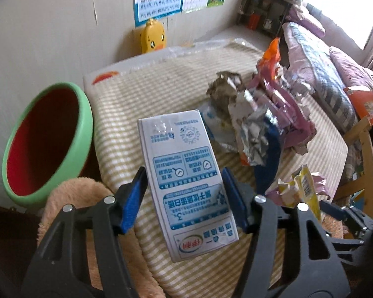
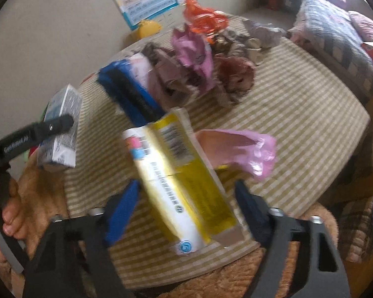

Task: Collect trash
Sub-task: 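Carry carton and yellow box to the green bucket and open both tools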

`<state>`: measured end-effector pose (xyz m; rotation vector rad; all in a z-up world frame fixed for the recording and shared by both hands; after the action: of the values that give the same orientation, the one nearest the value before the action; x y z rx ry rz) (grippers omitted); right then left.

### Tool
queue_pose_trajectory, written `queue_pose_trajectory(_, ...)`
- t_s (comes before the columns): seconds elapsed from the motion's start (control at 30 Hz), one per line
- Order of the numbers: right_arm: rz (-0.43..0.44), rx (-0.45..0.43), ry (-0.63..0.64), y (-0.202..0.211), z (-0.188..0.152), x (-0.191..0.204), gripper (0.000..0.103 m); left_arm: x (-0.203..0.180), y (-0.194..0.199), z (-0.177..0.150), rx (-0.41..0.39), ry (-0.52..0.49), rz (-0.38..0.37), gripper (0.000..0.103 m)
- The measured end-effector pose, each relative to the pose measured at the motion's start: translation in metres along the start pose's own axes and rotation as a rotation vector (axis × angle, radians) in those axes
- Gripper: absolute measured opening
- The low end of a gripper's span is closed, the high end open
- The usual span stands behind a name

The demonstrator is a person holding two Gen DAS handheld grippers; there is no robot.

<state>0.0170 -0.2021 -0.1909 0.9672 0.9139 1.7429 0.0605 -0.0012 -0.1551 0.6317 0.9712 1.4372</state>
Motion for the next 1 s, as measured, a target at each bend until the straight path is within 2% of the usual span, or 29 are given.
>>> queue_pose_trajectory(0.03,-0.007,0.002,0.005,0.0,0.0,0.002,0.061,0.001,0.003,0.002,-0.011,0.001,-0.005,0.059)
queue_pose_trajectory(0.07,-0.011,0.002,0.013,0.0,0.0,0.004,0.05,0.0,0.005,0.003,-0.019,0.001,-0.008,0.059)
queue_pose_trajectory(0.1,0.009,0.002,0.02,0.002,0.0,0.008,0.035,0.001,0.008,0.005,-0.029,0.001,-0.01,0.059)
queue_pose_trajectory(0.13,0.033,0.0,0.014,0.003,-0.001,0.01,0.03,0.001,0.011,0.006,-0.039,-0.001,-0.011,0.059)
queue_pose_trajectory(0.17,0.056,0.002,-0.001,0.005,0.0,0.011,0.029,0.003,0.015,0.008,-0.054,-0.003,-0.015,0.059)
queue_pose_trajectory(0.37,0.053,0.015,-0.019,0.009,0.002,0.022,0.026,0.019,0.031,0.02,-0.112,0.018,-0.03,0.059)
queue_pose_trajectory(0.43,0.071,-0.003,-0.034,0.019,0.006,0.027,0.026,0.029,0.038,0.025,-0.134,0.023,-0.025,0.059)
queue_pose_trajectory(0.57,0.071,-0.069,0.017,0.046,0.029,0.049,0.026,0.055,0.05,0.036,-0.176,0.057,-0.002,0.059)
queue_pose_trajectory(0.67,0.125,-0.119,0.041,0.057,0.055,0.076,0.026,0.081,0.058,0.046,-0.205,0.092,0.021,0.059)
queue_pose_trajectory(0.73,0.17,-0.122,0.055,0.053,0.071,0.095,0.026,0.104,0.061,0.052,-0.218,0.126,0.048,0.059)
queue_pose_trajectory(0.87,0.27,-0.106,0.099,0.033,0.102,0.143,0.027,0.157,0.058,0.057,-0.218,0.197,0.138,0.059)
queue_pose_trajectory(1.0,0.34,-0.109,0.191,0.007,0.132,0.209,0.027,0.207,0.049,0.057,-0.2,0.26,0.213,0.059)
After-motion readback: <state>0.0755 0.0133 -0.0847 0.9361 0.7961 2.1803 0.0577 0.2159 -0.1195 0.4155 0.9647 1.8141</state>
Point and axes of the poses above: each gripper's, at about its wrist camera, not at the fingertips, and y roughly against the way its jaws point, x to its left, z to its top, the point moved 5 cm from there along -y, roughly the way its jaws point, and after that the axes turned 8 degrees about y, right-handed, at the moved point
